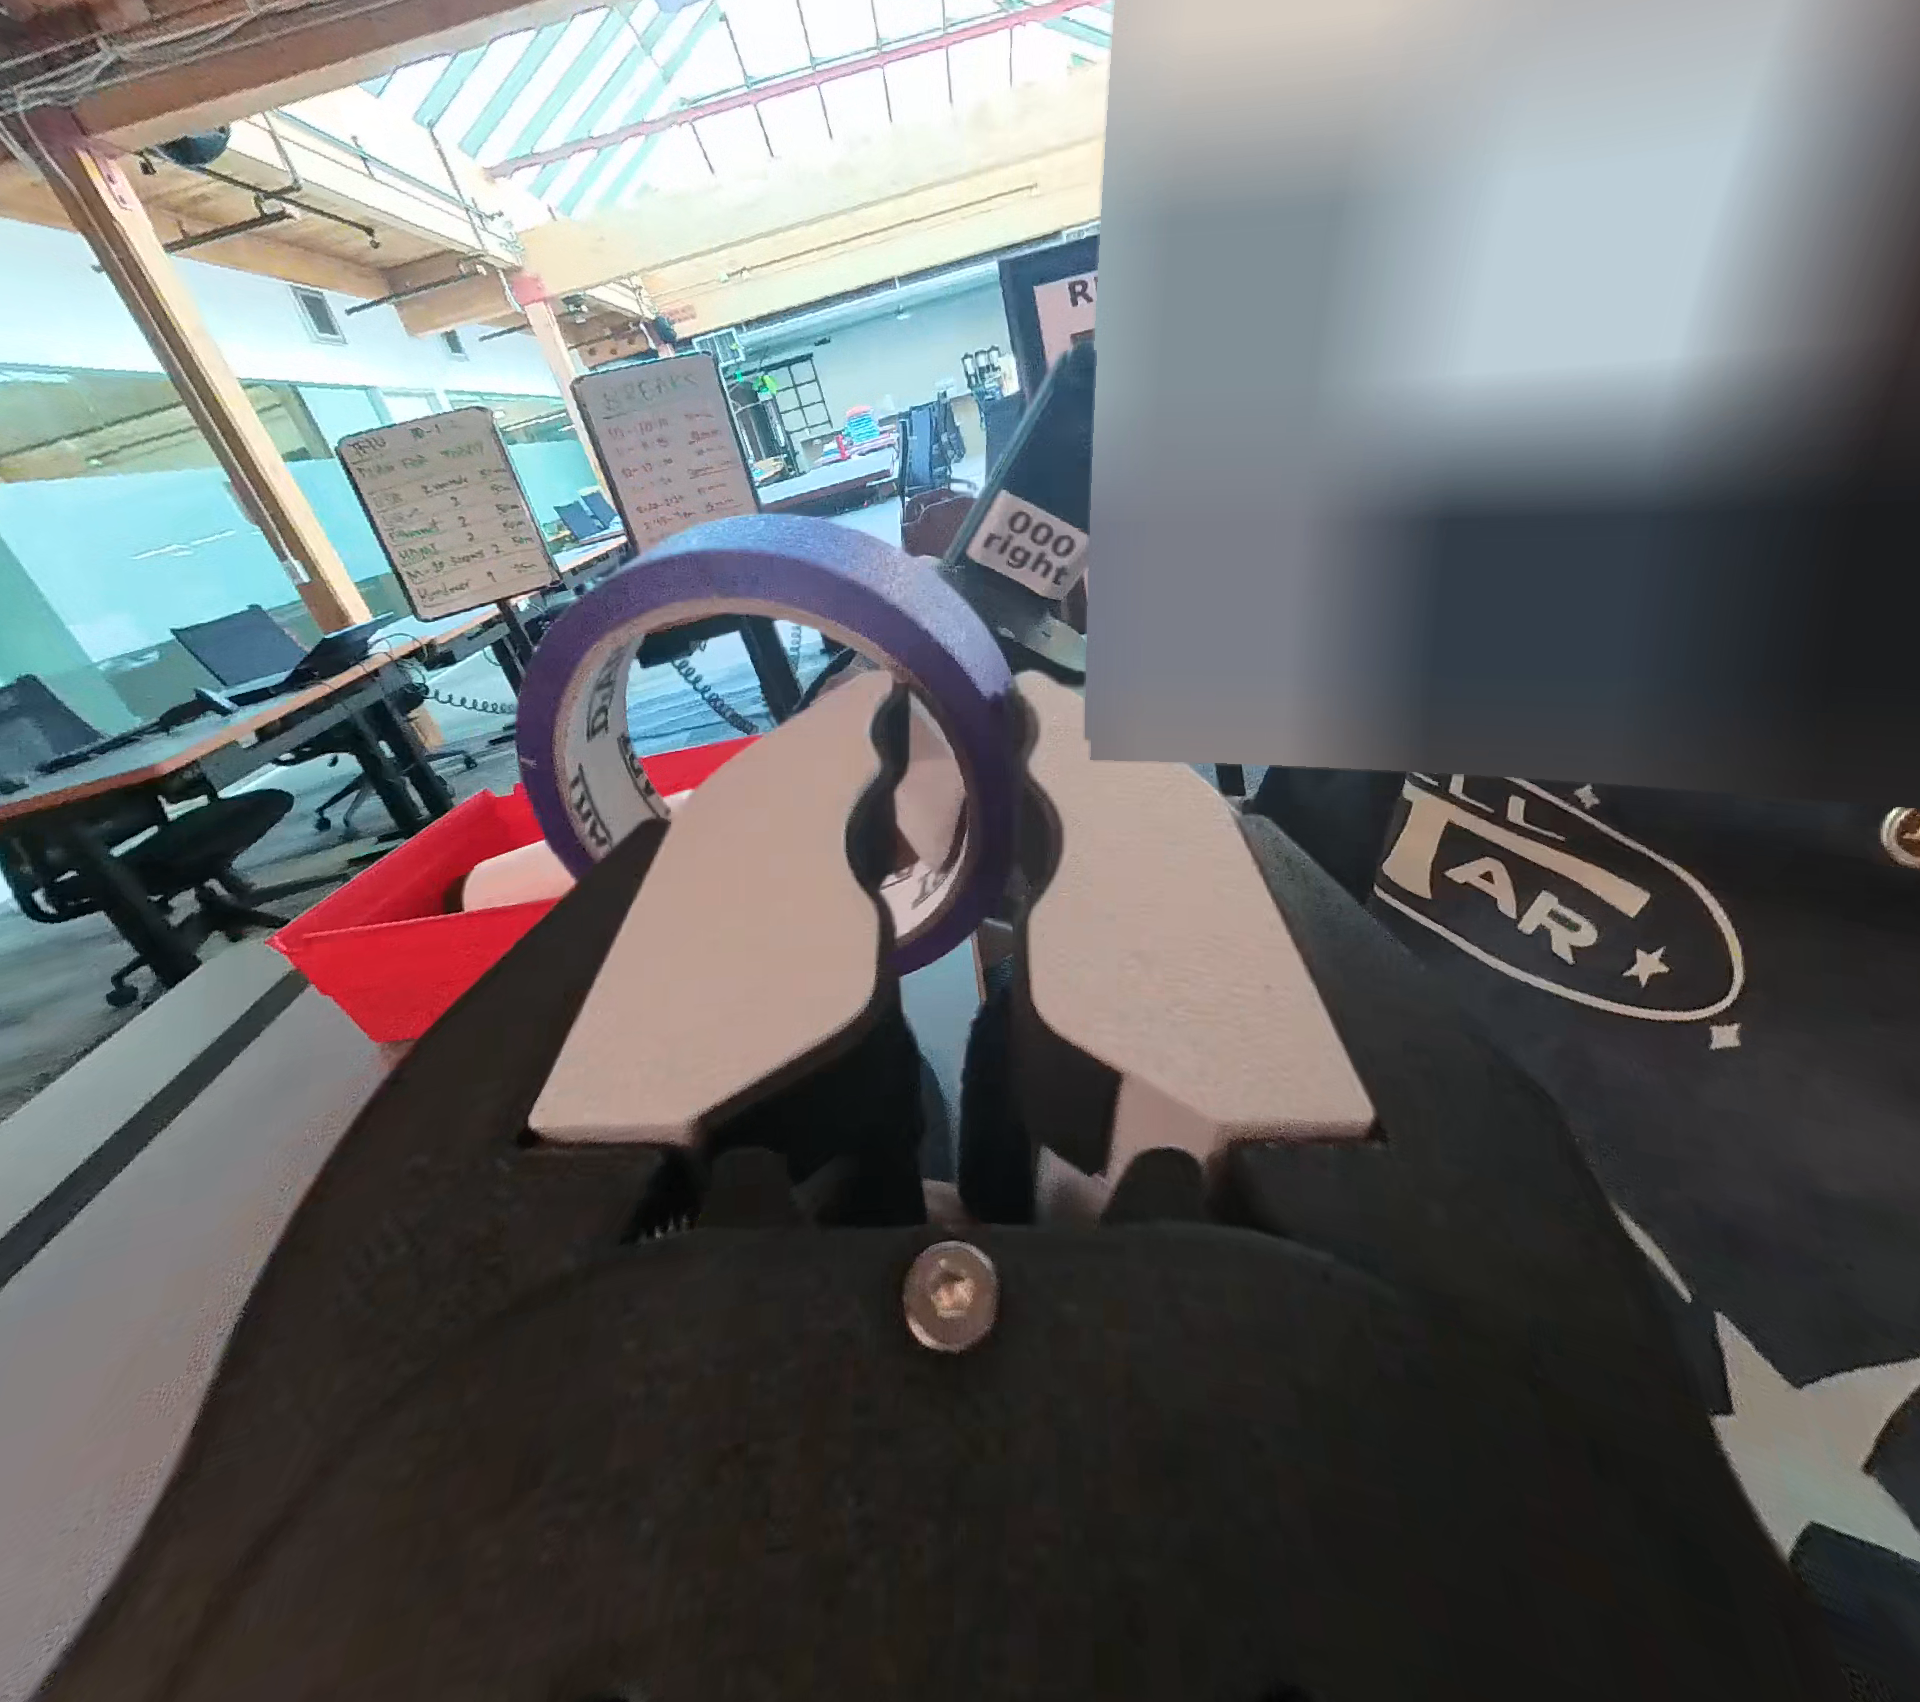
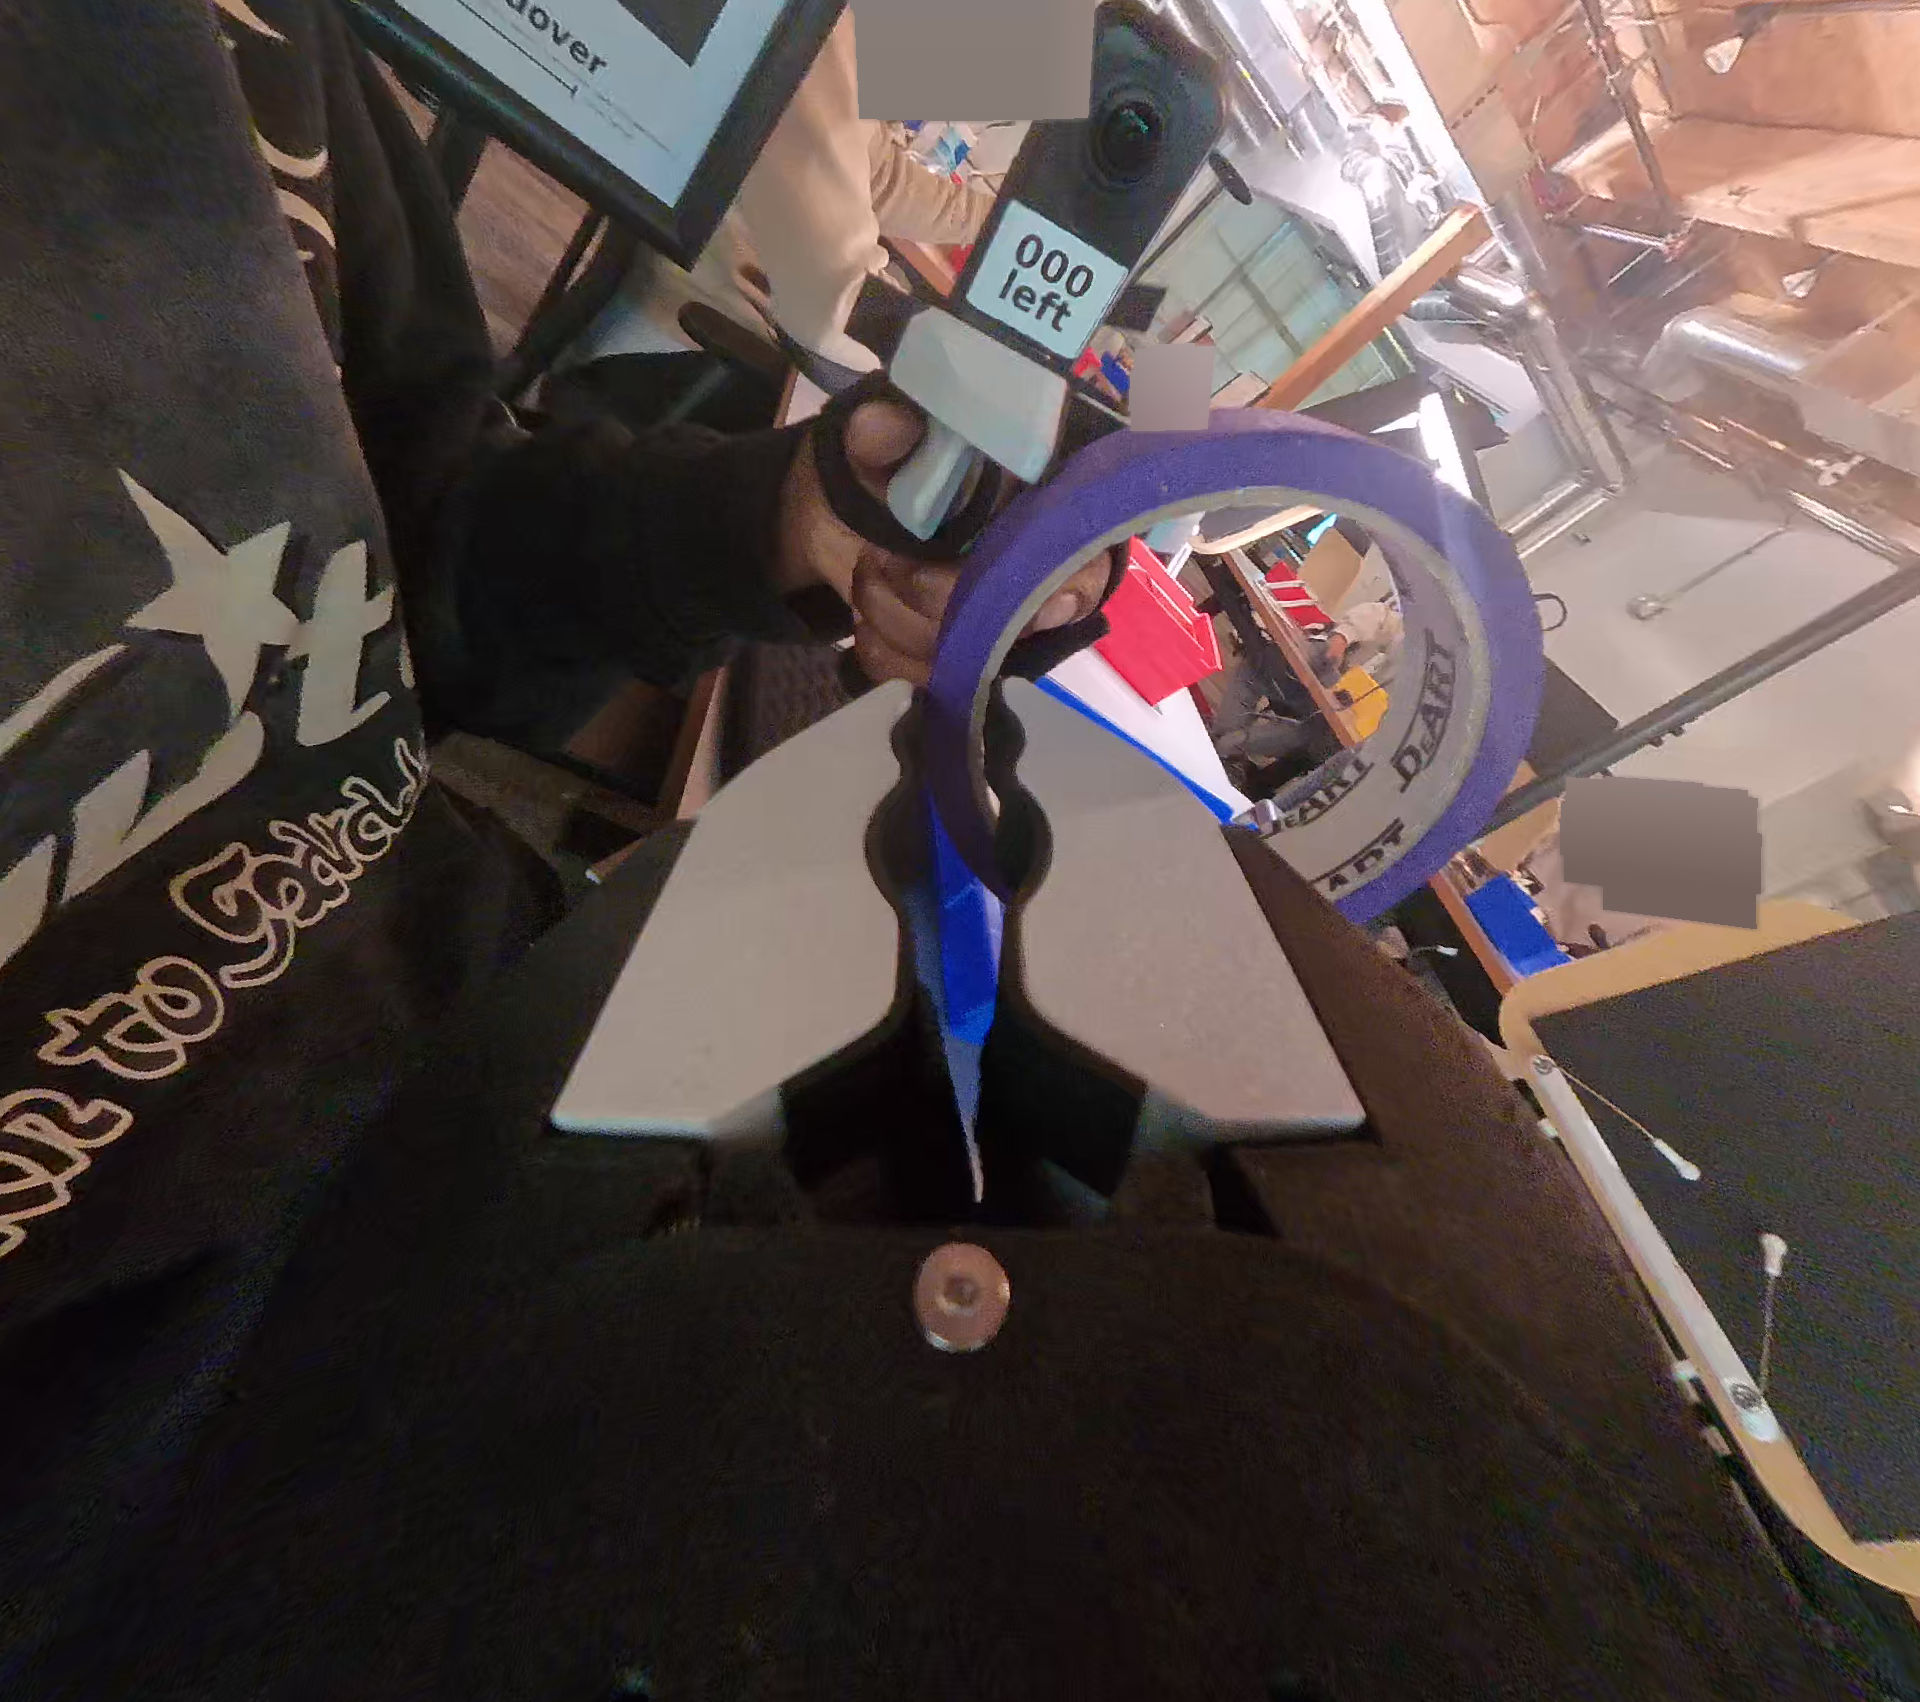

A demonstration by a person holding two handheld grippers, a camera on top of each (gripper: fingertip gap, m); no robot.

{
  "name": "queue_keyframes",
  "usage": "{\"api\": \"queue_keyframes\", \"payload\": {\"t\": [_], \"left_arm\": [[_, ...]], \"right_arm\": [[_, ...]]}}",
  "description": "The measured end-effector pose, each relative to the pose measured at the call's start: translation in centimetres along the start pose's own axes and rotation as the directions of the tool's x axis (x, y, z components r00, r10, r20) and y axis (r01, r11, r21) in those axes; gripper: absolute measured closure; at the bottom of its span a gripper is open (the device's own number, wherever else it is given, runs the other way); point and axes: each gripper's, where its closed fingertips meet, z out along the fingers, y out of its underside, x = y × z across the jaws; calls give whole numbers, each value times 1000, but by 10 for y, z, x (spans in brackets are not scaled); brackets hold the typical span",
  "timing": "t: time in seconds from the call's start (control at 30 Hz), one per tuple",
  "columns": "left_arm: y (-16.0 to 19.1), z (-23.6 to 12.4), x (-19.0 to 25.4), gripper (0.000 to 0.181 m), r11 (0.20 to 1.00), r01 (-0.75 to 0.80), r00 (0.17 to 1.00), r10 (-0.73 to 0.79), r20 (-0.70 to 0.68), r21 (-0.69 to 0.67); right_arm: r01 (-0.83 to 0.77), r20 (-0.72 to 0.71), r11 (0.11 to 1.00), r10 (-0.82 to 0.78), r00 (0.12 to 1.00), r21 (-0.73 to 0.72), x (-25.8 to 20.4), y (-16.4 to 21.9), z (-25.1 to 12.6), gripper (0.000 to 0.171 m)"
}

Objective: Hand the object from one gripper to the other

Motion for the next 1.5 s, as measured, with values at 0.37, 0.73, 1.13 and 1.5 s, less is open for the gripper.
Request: {"api": "queue_keyframes", "payload": {"t": [0.37, 0.73, 1.13, 1.5], "left_arm": [[20, 1, 3, 171, 914, -386, 922, 388, -10, -128], [23, 5, 16, 145, 965, -234, 970, 224, -97, -114], [16, 4, 8, 168, 918, -384, 923, 385, -7, -96], [44, 7, -8, 169, 850, -452, 880, 474, 17, -270]], "right_arm": [[-382, 105, 887, 368, 924, 261, 15, -26, -13, 146], [-92, 63, 986, 84, 995, 140, -3, -17, -7, 160], [-149, 48, 983, 145, 988, 110, -1, -9, -1, 148], [-494, 162, 827, 467, 869, 267, 18, -28, -17, 157]]}}
